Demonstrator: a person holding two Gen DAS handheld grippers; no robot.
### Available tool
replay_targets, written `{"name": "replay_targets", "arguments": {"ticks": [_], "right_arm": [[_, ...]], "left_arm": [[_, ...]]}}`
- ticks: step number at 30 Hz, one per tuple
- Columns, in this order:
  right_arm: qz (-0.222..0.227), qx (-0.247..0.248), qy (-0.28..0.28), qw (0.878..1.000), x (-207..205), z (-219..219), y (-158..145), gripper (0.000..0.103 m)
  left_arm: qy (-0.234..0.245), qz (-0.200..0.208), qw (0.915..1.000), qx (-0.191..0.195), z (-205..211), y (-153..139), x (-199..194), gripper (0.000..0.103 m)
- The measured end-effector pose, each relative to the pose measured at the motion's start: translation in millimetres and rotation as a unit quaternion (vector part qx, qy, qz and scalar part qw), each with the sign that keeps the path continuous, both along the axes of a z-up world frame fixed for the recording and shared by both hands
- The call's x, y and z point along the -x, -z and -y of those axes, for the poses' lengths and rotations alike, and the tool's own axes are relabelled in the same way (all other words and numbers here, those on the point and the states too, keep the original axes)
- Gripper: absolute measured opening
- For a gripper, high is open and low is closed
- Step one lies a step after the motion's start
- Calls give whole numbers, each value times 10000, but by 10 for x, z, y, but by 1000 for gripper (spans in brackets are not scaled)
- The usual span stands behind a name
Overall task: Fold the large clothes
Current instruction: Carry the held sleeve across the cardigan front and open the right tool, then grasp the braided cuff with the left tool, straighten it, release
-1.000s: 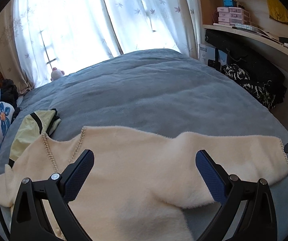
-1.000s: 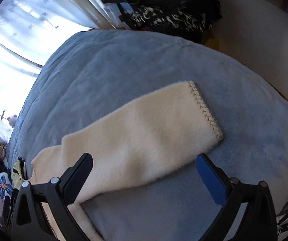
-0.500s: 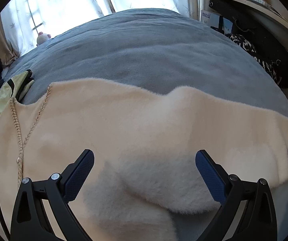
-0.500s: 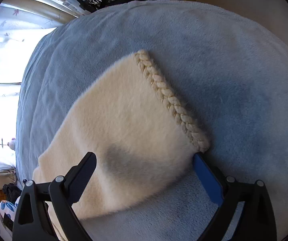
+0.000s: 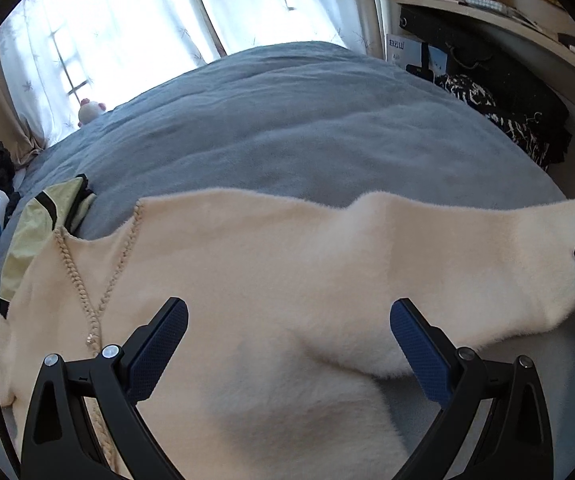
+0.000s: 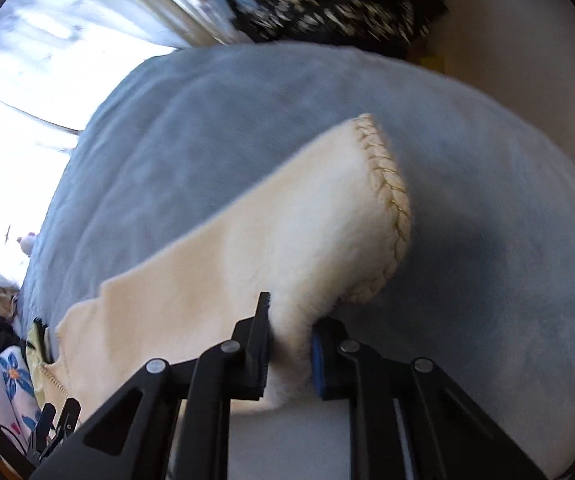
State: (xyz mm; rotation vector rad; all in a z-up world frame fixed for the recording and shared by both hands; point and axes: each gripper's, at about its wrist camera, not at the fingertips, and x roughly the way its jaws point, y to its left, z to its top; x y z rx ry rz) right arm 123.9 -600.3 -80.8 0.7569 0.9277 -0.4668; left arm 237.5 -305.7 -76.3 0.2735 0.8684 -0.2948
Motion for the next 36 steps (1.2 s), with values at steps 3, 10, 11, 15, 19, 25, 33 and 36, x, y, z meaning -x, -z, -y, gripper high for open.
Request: {"name": "replay_targets", "arguments": {"ticks": [3,10,11,15,19,25,33,36], "right_arm": [[427,371,-646,9963,-118,-502,-406,16],[905,481,-2401,9653,-447,-1948,-606,16],[878,516,-2591,9605,-508,-2107,-545,16],[459,725,-3264,9413,-648,-2790,-56,20],[-128,765,-3541,9320,-625,-3131,466,31],[77,410,-3336,9418,-365,-2898,542,51],[425,808,-3080,9470,212,-3062,361,54],[450,829,-2893,9526,260,-3123,391,54]], "left_arm": [[-41,307,9995,71,-327,-232,85,101],[-489,448,9974,274,-1377,-421,108,101],[-606,412,9969,302,-1538,-408,97,101],[-1065,166,9938,284,-2115,-239,101,101],[-1129,-537,9911,465,-2441,80,60,101],[-898,-1256,9818,1107,-2469,347,130,101],[-472,-1849,9583,2129,-2223,494,214,101],[-433,-2046,9517,2249,-2156,613,194,101]]}}
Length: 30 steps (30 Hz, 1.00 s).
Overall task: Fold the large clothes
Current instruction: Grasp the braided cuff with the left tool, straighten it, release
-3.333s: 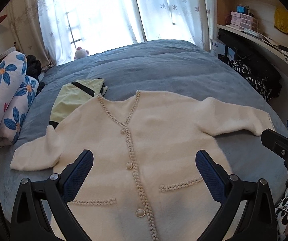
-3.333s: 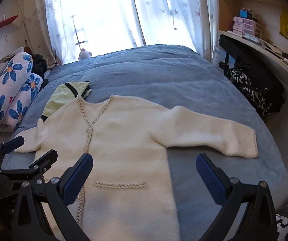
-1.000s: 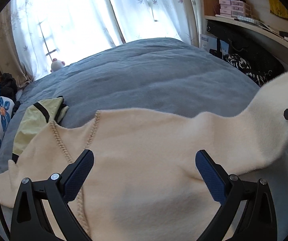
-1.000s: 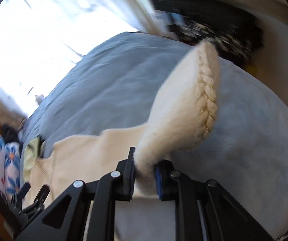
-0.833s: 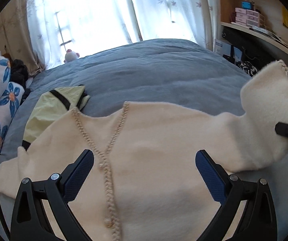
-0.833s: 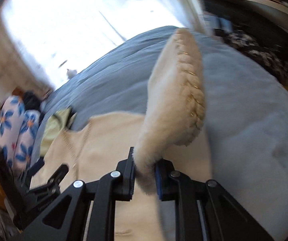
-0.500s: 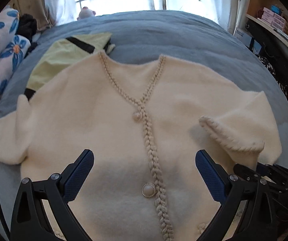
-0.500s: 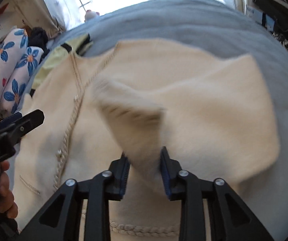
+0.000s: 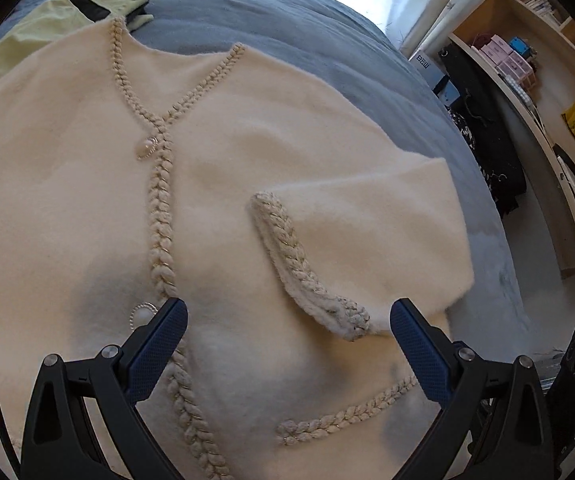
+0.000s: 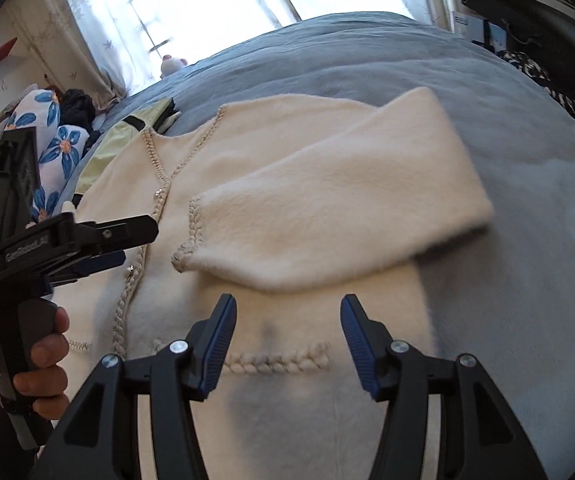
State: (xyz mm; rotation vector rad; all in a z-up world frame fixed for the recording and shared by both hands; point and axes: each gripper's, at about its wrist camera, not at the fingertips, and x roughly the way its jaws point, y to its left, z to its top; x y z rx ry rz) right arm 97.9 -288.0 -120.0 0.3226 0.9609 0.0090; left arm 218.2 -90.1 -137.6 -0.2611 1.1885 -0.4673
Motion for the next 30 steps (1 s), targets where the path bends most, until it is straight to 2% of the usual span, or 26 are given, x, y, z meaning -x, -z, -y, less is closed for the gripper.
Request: {"name": "replay_targets", "arguments": {"ticks": [4,6,8,9,10,11,13,15,17,20,23,25,27,30], "right_arm": [[-101,86,93,9999,85,11,94,54],[-171,112,90,9998,52,-46,155,54],[-253,60,100,9996,57,-38,209,54],[-276,17,108,9996,62,-30,229,54],[-289,-12,119,9995,66,-22,242,54],[-288,-38,131,9995,80,-5,246,54],[-275,-44,151,9995,94,5,240,54],[-259,-23,166,9995,107,11,220,54],[-223,26,186,9996,125,15,188,54],[-119,169,203,9996,144,-7,100,54],[-4,286,193,9994,151,-41,18,54],[48,325,167,9993,142,-74,-21,54],[69,385,130,9992,133,-118,-29,54],[28,427,20,9991,104,-212,7,54]], "left_arm": [[22,-265,9994,231,104,160,-38,100],[30,-373,9987,349,167,233,-67,89],[75,-553,9974,450,233,334,-96,60],[73,-650,9965,514,269,376,-113,53],[83,-740,9956,566,309,412,-130,35],[72,-781,9956,515,349,434,-137,23],[65,-700,9967,415,445,421,-148,17],[180,-295,9994,89,564,268,-139,16],[336,325,9984,-303,677,3,-123,15],[460,1303,9880,-683,717,-510,-108,14],[316,1899,9764,-976,540,-885,-158,14],[104,2159,9687,-1223,291,-1042,-223,14],[-221,2302,9599,-1586,-36,-1072,-294,14],[-683,2043,9570,-1943,-571,-910,-443,15]]}}
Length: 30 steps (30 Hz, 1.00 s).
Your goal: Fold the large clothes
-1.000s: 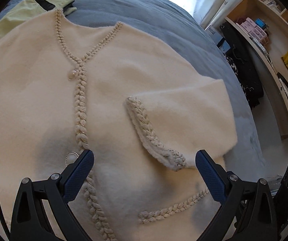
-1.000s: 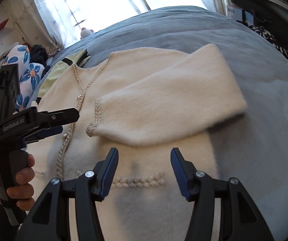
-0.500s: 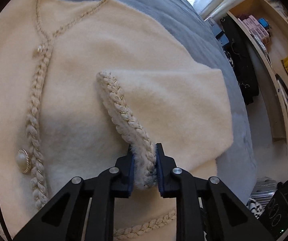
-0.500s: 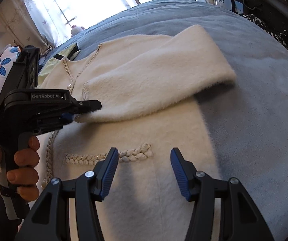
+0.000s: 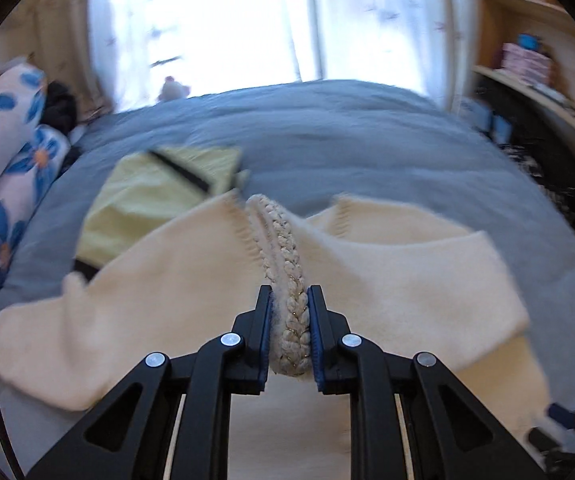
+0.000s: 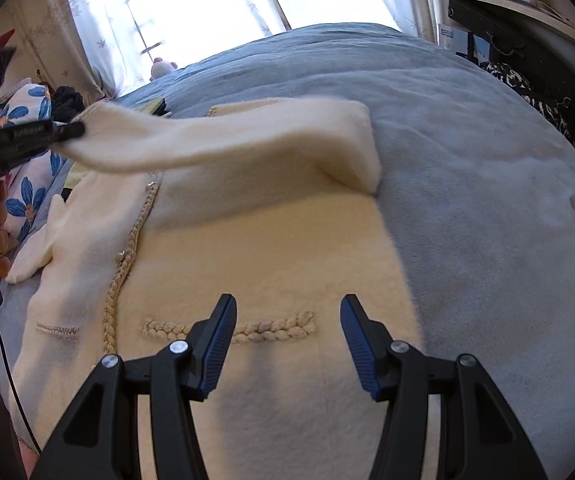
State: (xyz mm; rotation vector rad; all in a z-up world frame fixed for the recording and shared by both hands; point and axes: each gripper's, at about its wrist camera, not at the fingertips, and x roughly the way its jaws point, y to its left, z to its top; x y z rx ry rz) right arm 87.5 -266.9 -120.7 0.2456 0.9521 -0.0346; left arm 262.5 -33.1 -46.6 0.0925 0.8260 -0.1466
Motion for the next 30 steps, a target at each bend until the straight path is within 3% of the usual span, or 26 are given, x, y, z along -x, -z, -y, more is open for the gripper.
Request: {"name": "replay_targets", "arguments": {"ticks": [2,6,7,9,11,13,18,22,24,27,28,30], "right_arm": [[-137,12,-61,9999,-49,-44,76,54],[-373,-155,-71,9992,-160,-64,166,54],[-371,-179,-82,9991,-186,-55,150,54],[-289,-225,-85,9993,-257,-3,68,55],[-170,-256,-37,9995,-339,69,-34,61],[-26,-239,51,9997,-466,172,-150,68],[106,-83,179,9997,-979,453,-270,68],[-230,-219,292,9991,-1592,775,-93,68],[-406,-283,341,9982,-1845,903,28,68],[-558,-309,536,9965,-2133,1082,199,68],[-643,-415,586,9953,-2216,1140,268,68],[-786,-677,605,9928,-2336,1231,413,67]], "left_arm": [[-241,-454,9987,45,-279,277,-103,21],[-623,-1426,9875,244,-667,885,-219,26],[-670,-1511,9852,444,-795,962,-185,28],[-785,-1499,9820,843,-949,1020,-175,44],[-827,-1398,9815,1011,-992,983,-203,61],[-760,-1328,9824,1070,-976,953,-251,62],[-419,-1524,9819,1045,-890,1058,-553,62],[-138,-1600,9828,913,-713,1141,-686,62],[-94,-1604,9835,829,-622,1167,-768,57],[-170,-1522,9866,570,-512,1183,-854,38],[-171,-1469,9878,497,-489,1183,-885,24],[-123,-1399,9890,464,-440,1154,-946,18]]}}
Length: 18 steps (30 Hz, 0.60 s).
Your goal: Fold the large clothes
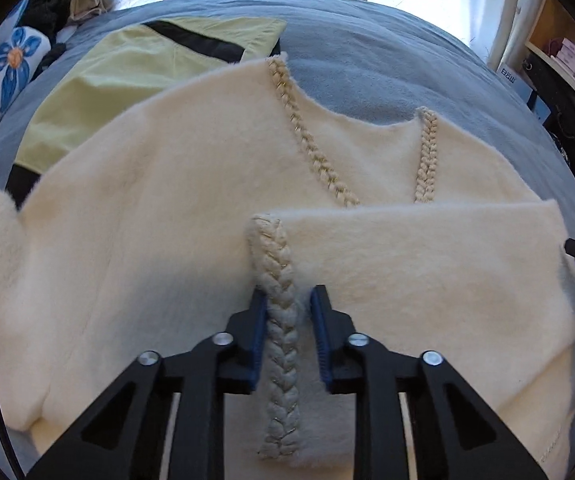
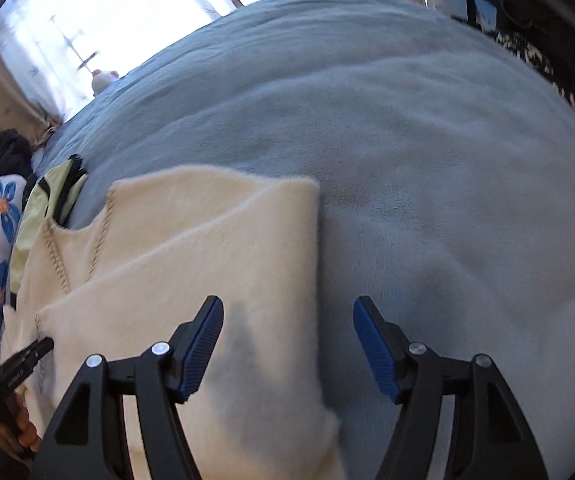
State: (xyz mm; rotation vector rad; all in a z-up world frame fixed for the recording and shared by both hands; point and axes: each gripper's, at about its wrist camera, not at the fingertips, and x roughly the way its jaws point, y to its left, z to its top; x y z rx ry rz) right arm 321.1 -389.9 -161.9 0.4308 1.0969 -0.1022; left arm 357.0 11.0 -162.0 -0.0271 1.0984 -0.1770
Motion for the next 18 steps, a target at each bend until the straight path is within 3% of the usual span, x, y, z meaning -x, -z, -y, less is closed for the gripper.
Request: {"name": "replay_targets", "arguments": {"ticks": [2,3,5,7,11,13,17,18], "right_arm": [[-98,-107,-1,9999,-64,55,125,55],[-61,-102,-106,9999,-87,54,142,25],[137,101,-126,9998,-74,41,37,18],[461,261,-19,9986,-31,63,-34,17],[93,545,-45,9985,-81,19,157,22],[21,573,-14,9984,-31,7,67,33],[154,328,-203,9991,241,-55,-143,42],[199,326,-236,9990,337,-77,-181,50]], "left_arm": [[34,113,9999,-24,57,-51,-72,14],[64,205,9997,-62,104,-93,-103,14],[106,433,9989,-134,195,-184,-147,14],[100,591,9981,-167,258,-226,-192,14],[-11,264,9987,-441,302,-2,-326,18],[-45,219,9989,-410,255,14,-273,20],[30,172,9998,-66,118,-98,-85,43],[40,191,9998,-13,81,-115,-29,45]]}}
